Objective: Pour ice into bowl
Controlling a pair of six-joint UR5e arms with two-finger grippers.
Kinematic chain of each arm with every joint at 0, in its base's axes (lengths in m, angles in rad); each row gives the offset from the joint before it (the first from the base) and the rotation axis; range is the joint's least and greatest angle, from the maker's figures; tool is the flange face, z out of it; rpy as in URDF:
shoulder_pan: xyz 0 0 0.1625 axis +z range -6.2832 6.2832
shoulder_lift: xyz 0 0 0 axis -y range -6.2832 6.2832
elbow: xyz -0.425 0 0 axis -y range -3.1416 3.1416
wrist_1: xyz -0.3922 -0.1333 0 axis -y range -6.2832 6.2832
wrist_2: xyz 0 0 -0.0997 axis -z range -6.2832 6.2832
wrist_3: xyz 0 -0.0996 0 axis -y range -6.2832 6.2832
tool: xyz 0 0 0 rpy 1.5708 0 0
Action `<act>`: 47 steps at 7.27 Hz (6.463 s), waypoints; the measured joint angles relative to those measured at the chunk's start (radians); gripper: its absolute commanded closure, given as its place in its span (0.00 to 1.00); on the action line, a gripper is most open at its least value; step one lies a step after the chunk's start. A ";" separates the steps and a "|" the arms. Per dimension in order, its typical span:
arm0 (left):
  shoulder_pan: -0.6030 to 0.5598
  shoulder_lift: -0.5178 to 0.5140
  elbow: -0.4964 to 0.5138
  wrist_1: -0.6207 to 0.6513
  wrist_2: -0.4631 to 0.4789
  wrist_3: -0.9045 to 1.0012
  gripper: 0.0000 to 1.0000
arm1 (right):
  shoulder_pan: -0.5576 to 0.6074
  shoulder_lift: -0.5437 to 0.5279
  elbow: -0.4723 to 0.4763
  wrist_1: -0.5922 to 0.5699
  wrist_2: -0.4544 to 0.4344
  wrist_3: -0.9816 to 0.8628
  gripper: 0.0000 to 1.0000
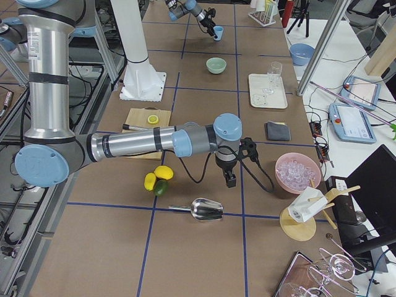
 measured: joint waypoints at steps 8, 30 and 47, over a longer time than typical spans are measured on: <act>-0.015 -0.025 -0.020 0.000 0.000 0.084 1.00 | 0.002 0.006 0.000 0.000 -0.001 -0.001 0.00; 0.271 -0.496 -0.087 0.430 0.777 2.057 1.00 | 0.040 -0.062 -0.008 0.000 -0.013 -0.001 0.00; 0.277 -0.505 -0.183 -0.031 0.672 1.092 1.00 | 0.054 -0.066 -0.003 0.000 -0.010 -0.001 0.00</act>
